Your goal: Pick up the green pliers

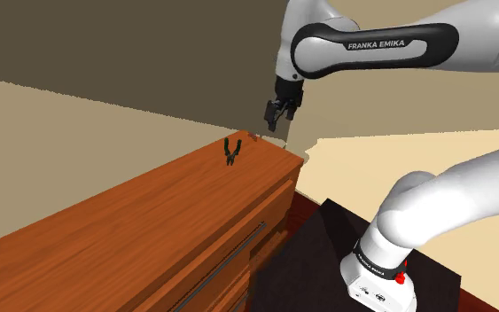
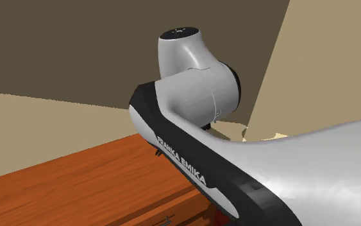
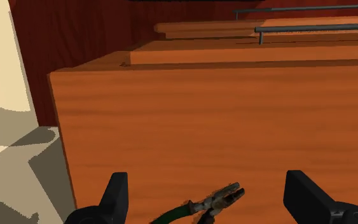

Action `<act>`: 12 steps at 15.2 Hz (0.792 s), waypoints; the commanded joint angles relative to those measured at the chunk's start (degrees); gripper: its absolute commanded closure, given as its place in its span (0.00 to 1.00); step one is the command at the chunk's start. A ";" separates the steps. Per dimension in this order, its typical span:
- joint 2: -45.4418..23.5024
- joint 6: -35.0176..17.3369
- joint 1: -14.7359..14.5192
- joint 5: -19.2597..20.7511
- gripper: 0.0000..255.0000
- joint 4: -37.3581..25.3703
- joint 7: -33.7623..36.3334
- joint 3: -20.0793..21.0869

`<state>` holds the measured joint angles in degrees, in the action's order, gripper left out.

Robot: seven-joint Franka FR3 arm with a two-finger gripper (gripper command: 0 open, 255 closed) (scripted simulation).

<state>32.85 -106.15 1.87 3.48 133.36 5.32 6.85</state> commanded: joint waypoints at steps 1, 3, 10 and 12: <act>-3.36 -3.35 0.81 0.18 0.00 0.05 3.98 1.43; -7.24 -6.34 1.64 0.64 0.00 -0.68 7.93 2.86; -22.25 -14.71 4.44 4.67 0.00 -6.23 22.35 6.79; -26.80 -16.39 5.01 6.44 0.00 -8.62 26.57 7.43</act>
<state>8.18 -121.65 6.44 9.05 125.80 29.88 14.13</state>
